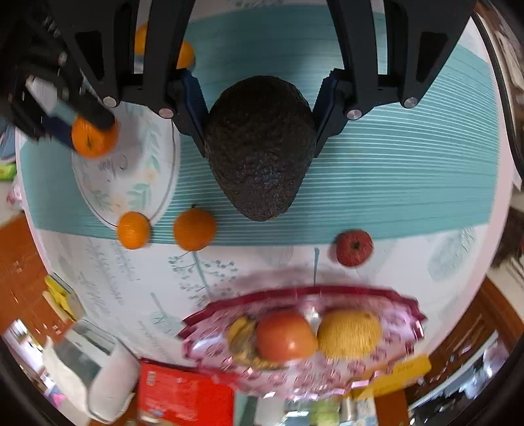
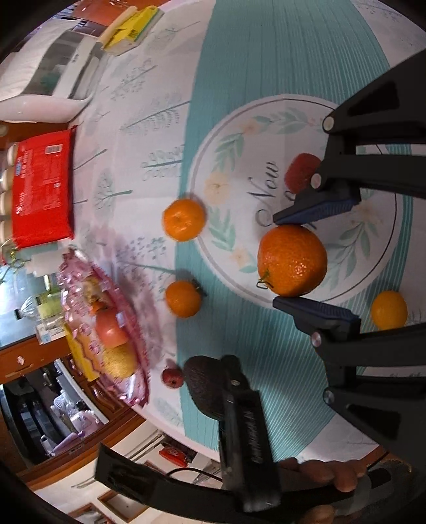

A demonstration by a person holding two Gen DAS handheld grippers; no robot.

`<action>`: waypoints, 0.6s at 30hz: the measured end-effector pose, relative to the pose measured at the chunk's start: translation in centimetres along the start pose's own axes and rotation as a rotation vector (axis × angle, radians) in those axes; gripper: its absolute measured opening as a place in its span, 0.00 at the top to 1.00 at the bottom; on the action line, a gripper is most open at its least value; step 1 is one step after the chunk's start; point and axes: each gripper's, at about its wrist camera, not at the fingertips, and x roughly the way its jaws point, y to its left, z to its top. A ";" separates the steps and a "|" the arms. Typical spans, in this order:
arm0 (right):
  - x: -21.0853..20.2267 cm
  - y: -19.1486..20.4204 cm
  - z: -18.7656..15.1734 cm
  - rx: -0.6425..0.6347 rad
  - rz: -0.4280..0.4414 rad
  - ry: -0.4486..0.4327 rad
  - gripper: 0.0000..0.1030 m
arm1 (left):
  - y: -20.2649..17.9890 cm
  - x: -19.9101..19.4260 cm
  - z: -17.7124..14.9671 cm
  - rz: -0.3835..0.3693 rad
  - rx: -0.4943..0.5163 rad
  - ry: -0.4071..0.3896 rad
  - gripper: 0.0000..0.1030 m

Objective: Organize fruits
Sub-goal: 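Lift and carry the avocado and mandarin with both tools into the pink bowl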

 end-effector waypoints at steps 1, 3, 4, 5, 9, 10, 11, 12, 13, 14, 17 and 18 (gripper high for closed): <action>-0.4 0.1 0.3 -0.003 0.008 -0.009 0.57 | -0.1 -1.0 0.0 0.004 0.022 -0.008 0.46; -1.3 0.6 1.1 -0.017 0.019 -0.028 0.57 | -0.2 -2.8 0.3 0.009 0.063 -0.027 0.46; -1.9 0.9 1.5 -0.029 0.022 -0.040 0.57 | -0.1 -4.1 0.5 0.013 0.089 -0.040 0.46; -2.6 1.3 2.0 -0.042 0.026 -0.054 0.57 | 0.2 -4.9 0.7 0.018 0.103 -0.050 0.46; -5.1 2.9 4.3 -0.093 0.056 -0.110 0.57 | 1.7 -8.8 2.1 0.058 0.154 -0.097 0.46; -5.7 3.3 4.9 -0.105 0.061 -0.122 0.57 | 2.1 -9.8 2.5 0.064 0.161 -0.110 0.46; -6.2 3.6 5.4 -0.116 0.065 -0.133 0.57 | 2.8 -10.9 3.0 0.069 0.166 -0.124 0.46; -7.0 4.1 6.3 -0.130 0.072 -0.151 0.57 | 3.2 -11.8 3.4 0.074 0.168 -0.136 0.46; -7.4 4.4 6.8 -0.138 0.076 -0.162 0.57 | 3.7 -12.8 4.0 0.081 0.173 -0.148 0.46; -8.1 4.8 7.7 -0.149 0.082 -0.178 0.57 | 4.1 -13.6 4.7 0.091 0.179 -0.159 0.46; -9.7 5.5 10.3 -0.162 0.094 -0.217 0.57 | 5.4 -15.8 6.8 0.128 0.188 -0.191 0.46; -10.2 5.7 11.4 -0.163 0.097 -0.234 0.57 | 5.8 -16.3 7.4 0.139 0.189 -0.202 0.46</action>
